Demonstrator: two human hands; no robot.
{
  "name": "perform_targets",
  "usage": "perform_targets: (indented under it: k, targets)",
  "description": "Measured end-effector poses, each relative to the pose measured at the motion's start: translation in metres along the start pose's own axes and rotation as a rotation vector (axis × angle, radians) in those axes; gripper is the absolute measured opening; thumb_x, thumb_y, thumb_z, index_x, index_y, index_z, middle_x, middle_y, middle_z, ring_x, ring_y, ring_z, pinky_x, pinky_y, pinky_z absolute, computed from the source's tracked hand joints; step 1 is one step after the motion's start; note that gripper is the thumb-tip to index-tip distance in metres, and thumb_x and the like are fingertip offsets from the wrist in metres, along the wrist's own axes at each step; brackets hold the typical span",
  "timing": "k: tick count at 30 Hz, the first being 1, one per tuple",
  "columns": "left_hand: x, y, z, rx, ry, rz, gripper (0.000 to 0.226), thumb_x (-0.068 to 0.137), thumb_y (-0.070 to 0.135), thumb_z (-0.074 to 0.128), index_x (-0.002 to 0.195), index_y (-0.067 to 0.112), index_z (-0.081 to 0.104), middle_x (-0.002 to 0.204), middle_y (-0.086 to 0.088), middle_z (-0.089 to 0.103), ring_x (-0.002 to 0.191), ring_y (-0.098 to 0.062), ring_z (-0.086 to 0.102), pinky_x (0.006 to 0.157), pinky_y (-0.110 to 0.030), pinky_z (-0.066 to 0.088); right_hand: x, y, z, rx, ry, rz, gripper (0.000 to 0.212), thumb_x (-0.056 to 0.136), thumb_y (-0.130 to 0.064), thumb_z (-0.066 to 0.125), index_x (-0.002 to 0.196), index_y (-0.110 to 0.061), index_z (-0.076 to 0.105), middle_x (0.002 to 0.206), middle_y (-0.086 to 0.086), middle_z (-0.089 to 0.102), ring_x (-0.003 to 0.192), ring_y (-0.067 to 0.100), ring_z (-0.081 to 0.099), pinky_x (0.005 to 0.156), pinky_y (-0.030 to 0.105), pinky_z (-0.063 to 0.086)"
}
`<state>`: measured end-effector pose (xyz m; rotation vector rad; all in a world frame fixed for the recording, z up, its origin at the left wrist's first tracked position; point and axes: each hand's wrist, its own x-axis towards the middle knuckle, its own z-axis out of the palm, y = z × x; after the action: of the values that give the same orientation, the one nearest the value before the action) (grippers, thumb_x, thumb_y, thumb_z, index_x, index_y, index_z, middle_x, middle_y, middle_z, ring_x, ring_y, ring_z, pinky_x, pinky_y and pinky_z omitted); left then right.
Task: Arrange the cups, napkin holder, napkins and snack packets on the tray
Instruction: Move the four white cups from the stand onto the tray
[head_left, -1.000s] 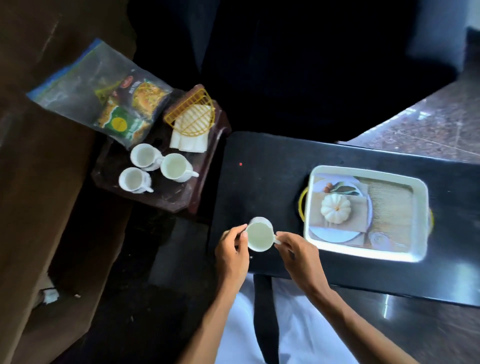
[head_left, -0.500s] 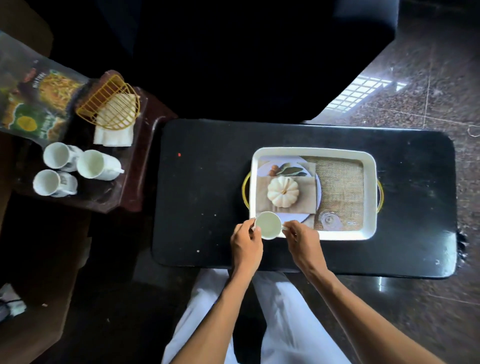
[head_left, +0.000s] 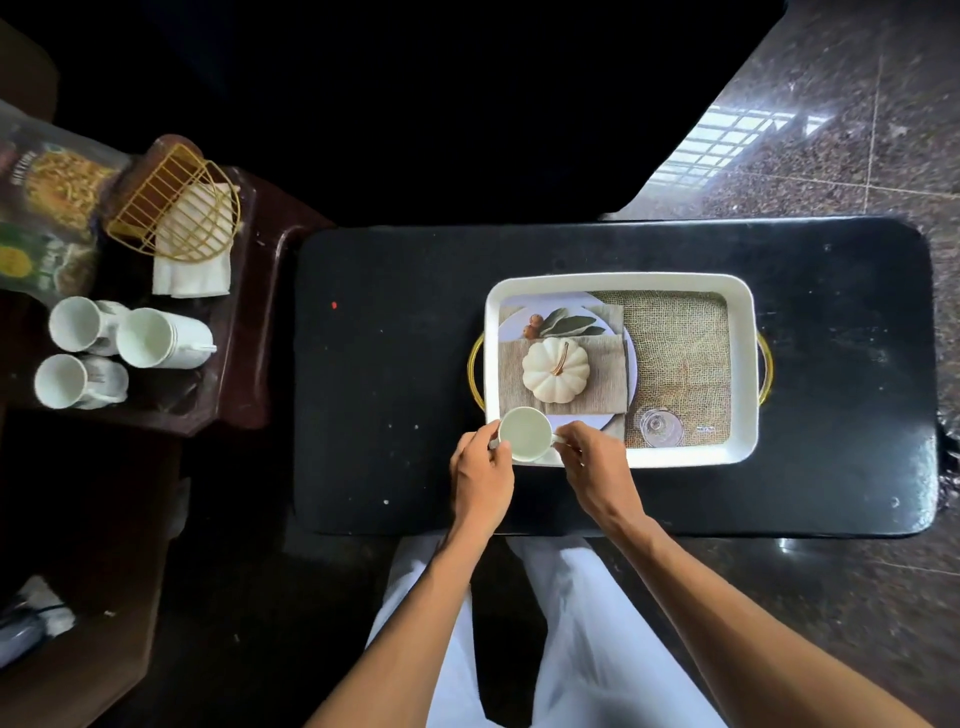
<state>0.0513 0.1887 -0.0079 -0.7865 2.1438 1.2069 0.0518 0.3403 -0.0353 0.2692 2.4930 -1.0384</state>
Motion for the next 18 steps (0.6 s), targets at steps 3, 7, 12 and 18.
perform_targets:
  k: [3,7,12,18]
  targets:
    - [0.002,-0.002,-0.002,0.000,-0.007,0.008,0.036,0.102,0.015,0.049,0.137,0.015,0.060,0.131,-0.009,0.059,0.120,-0.028,0.061,0.099,-0.043,0.054,0.003,-0.001,0.000,-0.001,-0.007,-0.004,0.008,0.095,-0.004,0.062,0.098,0.000,0.068,0.091,0.014,0.074,0.085,0.031,0.069,0.074,0.045,0.055]
    - [0.004,-0.006,-0.005,-0.011,-0.036,0.022,0.037,0.103,0.017,0.049,0.139,0.016,0.058,0.134,-0.008,0.058,0.123,-0.027,0.060,0.101,-0.043,0.053,0.006,0.001,0.001,-0.023,-0.025,0.013,0.009,0.096,-0.005,0.061,0.101,-0.002,0.067,0.097,0.013,0.075,0.091,0.029,0.071,0.078,0.043,0.057]
    - [-0.001,-0.014,-0.025,-0.062,-0.049,0.038,0.039,0.104,0.023,0.050,0.143,0.019,0.054,0.141,-0.005,0.056,0.117,-0.019,0.063,0.091,-0.026,0.049,-0.002,-0.003,-0.003,-0.119,-0.053,0.033,0.038,0.089,-0.005,0.069,0.126,-0.006,0.060,0.125,0.011,0.069,0.115,0.028,0.064,0.096,0.035,0.050]
    - [-0.018,-0.032,-0.103,-0.188,0.082,0.078,0.033,0.103,0.019,0.050,0.134,0.016,0.062,0.138,-0.002,0.059,0.105,-0.005,0.061,0.082,-0.005,0.046,-0.018,-0.053,-0.001,-0.065,0.131,-0.087,0.037,0.085,0.003,0.068,0.121,-0.006,0.064,0.118,0.011,0.067,0.107,0.030,0.062,0.092,0.040,0.051]
